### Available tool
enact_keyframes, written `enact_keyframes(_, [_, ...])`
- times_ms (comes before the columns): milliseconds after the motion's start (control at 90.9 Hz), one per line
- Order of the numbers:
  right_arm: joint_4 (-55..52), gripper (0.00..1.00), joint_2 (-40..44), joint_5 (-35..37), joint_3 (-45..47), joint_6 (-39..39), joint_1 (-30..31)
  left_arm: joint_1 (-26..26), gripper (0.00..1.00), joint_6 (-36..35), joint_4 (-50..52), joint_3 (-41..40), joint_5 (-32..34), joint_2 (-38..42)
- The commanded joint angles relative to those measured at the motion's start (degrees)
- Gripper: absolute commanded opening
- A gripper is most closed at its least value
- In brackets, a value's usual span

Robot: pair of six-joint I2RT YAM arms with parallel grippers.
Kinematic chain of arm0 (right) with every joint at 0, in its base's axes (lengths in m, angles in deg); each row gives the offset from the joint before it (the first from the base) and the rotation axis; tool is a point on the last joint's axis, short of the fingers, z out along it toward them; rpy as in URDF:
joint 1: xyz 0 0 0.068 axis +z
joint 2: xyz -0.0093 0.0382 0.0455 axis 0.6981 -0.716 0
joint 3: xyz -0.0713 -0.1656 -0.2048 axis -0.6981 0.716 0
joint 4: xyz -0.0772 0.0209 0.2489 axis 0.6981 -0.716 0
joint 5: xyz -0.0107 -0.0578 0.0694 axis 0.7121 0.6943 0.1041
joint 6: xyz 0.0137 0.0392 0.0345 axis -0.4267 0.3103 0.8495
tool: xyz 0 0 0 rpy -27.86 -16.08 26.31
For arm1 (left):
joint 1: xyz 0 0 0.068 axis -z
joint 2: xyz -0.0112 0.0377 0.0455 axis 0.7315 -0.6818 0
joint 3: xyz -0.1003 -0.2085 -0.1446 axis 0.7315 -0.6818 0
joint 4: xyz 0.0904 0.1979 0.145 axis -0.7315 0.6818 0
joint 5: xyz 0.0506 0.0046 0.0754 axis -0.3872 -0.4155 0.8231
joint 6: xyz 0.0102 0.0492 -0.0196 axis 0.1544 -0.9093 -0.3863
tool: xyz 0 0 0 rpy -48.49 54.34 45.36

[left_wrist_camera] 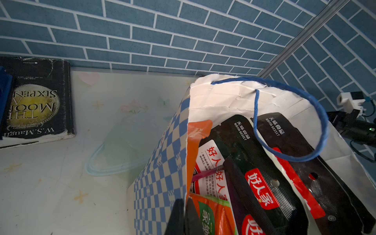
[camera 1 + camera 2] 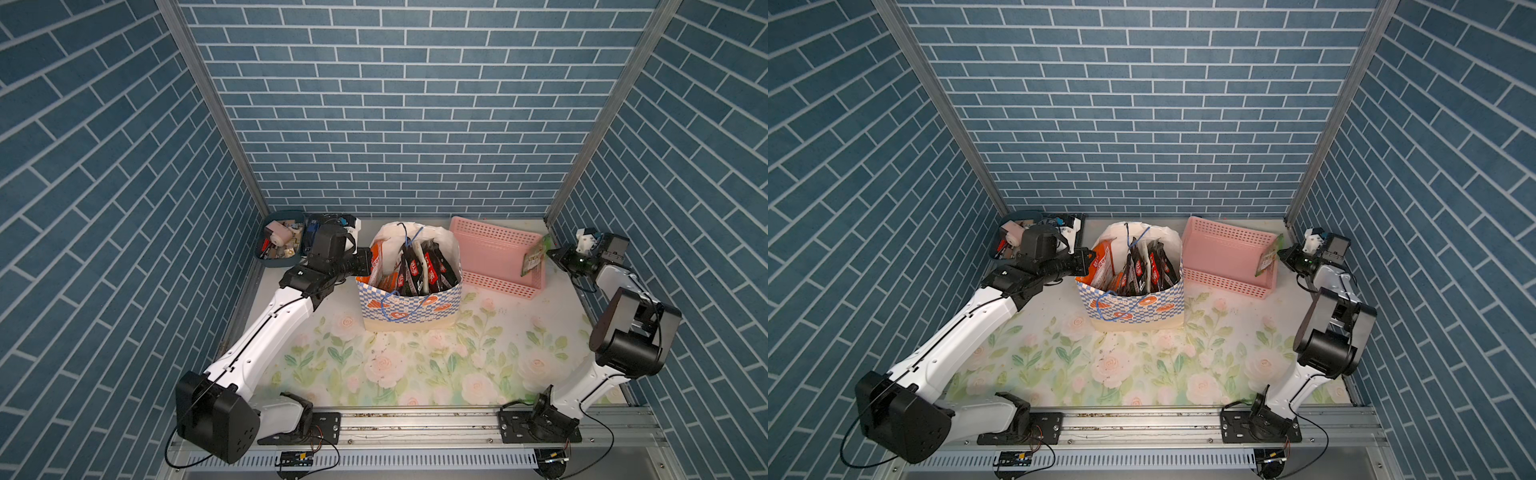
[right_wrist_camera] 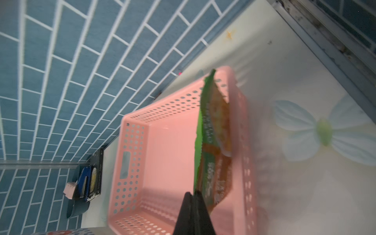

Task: Place the condiment packets inside the bag
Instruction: Pick up the condiment packet from the storage box, then place the condiment packet in the paper bag.

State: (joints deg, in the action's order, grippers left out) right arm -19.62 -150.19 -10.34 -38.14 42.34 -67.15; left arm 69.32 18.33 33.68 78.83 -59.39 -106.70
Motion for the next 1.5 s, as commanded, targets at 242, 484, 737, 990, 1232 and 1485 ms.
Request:
enact_keyframes(242, [-8.86, 0.00, 21.48, 2.43, -11.97, 1.42, 20.08, -0.26, 0.05, 1.03, -1.80, -1.33, -0.38, 0.90])
enact_keyframes(484, [-6.11, 0.00, 26.41, 7.74, -17.76, 6.78, 40.99, -0.27, 0.05, 2.60, -3.77, -2.70, -1.39, 1.78])
enact_keyframes(737, [-1.29, 0.00, 21.20, 13.09, -21.47, 8.28, 61.49, -0.30, 0.04, 3.10, -4.31, -3.28, -0.60, 2.40])
enact_keyframes(990, [2.19, 0.00, 15.52, 14.29, -21.14, 8.32, 69.62, -0.29, 0.04, 3.62, -4.58, -4.46, -0.90, 2.61])
enact_keyframes(1232, [8.06, 0.00, 15.70, 16.59, -12.84, 10.83, 70.52, -0.27, 0.04, 3.54, -4.32, -4.56, -1.01, 2.92])
enact_keyframes(1485, [10.19, 0.00, 11.96, 13.42, -11.38, 10.44, 70.74, -0.30, 0.04, 3.51, -4.32, -4.69, -0.91, 3.11])
